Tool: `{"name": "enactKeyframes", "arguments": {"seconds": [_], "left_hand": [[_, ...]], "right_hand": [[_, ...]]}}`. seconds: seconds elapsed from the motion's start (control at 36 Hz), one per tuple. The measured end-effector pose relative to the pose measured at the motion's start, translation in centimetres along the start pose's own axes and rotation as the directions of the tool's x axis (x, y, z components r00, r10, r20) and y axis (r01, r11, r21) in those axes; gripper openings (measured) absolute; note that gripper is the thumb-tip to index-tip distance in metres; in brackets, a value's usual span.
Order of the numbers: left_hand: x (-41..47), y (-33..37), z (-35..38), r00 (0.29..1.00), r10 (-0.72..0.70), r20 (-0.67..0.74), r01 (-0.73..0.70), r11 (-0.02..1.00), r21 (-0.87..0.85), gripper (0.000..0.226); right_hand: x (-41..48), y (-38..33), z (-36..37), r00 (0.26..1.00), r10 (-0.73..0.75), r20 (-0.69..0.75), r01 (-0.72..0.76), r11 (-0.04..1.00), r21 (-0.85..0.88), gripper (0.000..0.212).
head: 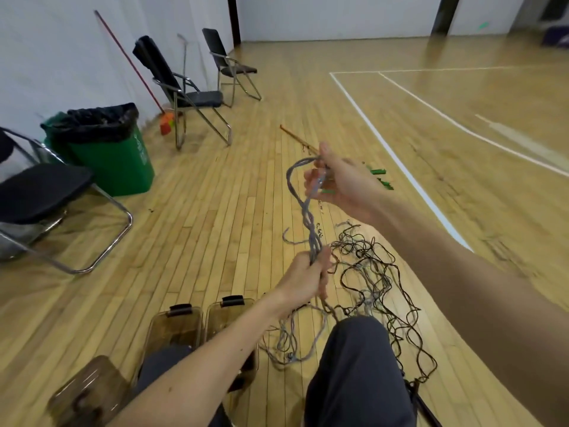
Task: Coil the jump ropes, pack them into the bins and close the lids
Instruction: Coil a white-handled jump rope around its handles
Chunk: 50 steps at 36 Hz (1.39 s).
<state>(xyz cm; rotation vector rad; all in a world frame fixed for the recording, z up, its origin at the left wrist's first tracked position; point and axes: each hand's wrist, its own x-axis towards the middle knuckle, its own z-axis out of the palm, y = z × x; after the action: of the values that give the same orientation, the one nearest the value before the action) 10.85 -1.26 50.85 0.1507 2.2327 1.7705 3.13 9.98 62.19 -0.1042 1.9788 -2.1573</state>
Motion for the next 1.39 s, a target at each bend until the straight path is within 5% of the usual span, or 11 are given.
{"name": "enactKeyframes", "arguments": {"seconds": [0.08, 0.22, 0.36, 0.5, 0.61, 0.81, 0.97, 1.08, 1.17, 1.25, 1.39], "left_hand": [[0.7, 1.8, -1.1, 0.999, -0.033, -0.034, 0.025, 0.977, -0.210, 0.041], [2.5, 3.7, -3.1, 0.995, -0.087, -0.043, 0.053, 0.863, -0.502, 0.038], [4.4, 3.9, -5.9, 0.984, -0.149, -0.096, 0.033, 0.683, -0.730, 0.041], [4.5, 2.1, -6.8, 0.990, -0.047, -0.133, -0.039, 0.818, -0.575, 0.073], [3.7, -1.6, -5.5, 0.998, 0.020, 0.051, 0.007, 0.881, -0.472, 0.109], [1.1, -3.7, -0.8, 0.951, -0.005, 0.308, -0.026, 0.995, 0.096, 0.052], [1.4, -1.8, -2.5, 0.990, -0.131, 0.045, 0.138, 0.911, -0.388, 0.049], [2.4, 1.0, -5.2, 0.992, -0.120, 0.027, 0.102, 0.687, -0.719, 0.046], [3.7, 3.7, -6.4, 0.994, -0.111, -0.004, 0.049, 0.475, -0.878, 0.047], [4.7, 5.4, -6.9, 0.988, -0.135, -0.075, -0.017, 0.383, -0.923, 0.045], [4.6, 3.9, -6.8, 0.992, -0.085, -0.094, -0.014, 0.663, -0.748, 0.062]], "right_hand": [[-1.1, 5.4, -1.4, 0.987, 0.009, 0.161, 0.047, 0.940, -0.337, 0.069], [-3.0, 13.1, -1.4, 0.908, 0.207, 0.365, -0.074, 0.935, -0.346, 0.096], [-3.9, 15.5, -1.4, 0.911, 0.255, 0.323, -0.067, 0.866, -0.495, 0.035], [-3.0, 12.0, -0.5, 0.967, 0.173, 0.186, -0.154, 0.982, -0.112, 0.045], [-1.0, 7.1, -0.1, 0.962, 0.212, 0.169, -0.245, 0.947, 0.207, 0.046], [2.7, 0.2, 1.9, 0.930, 0.285, 0.232, -0.361, 0.828, 0.430, 0.040], [2.1, 3.7, 0.1, 0.965, 0.193, 0.178, -0.176, 0.979, -0.106, 0.078], [-2.8, 13.5, 0.5, 0.897, 0.202, 0.392, -0.036, 0.920, -0.391, 0.056], [-6.1, 19.9, 1.7, 0.868, 0.275, 0.412, -0.030, 0.859, -0.511, 0.082], [-8.3, 23.1, 3.3, 0.869, 0.266, 0.417, 0.012, 0.831, -0.556, 0.038], [-8.8, 20.4, 4.0, 0.916, 0.286, 0.283, -0.200, 0.934, -0.297, 0.057]]}}
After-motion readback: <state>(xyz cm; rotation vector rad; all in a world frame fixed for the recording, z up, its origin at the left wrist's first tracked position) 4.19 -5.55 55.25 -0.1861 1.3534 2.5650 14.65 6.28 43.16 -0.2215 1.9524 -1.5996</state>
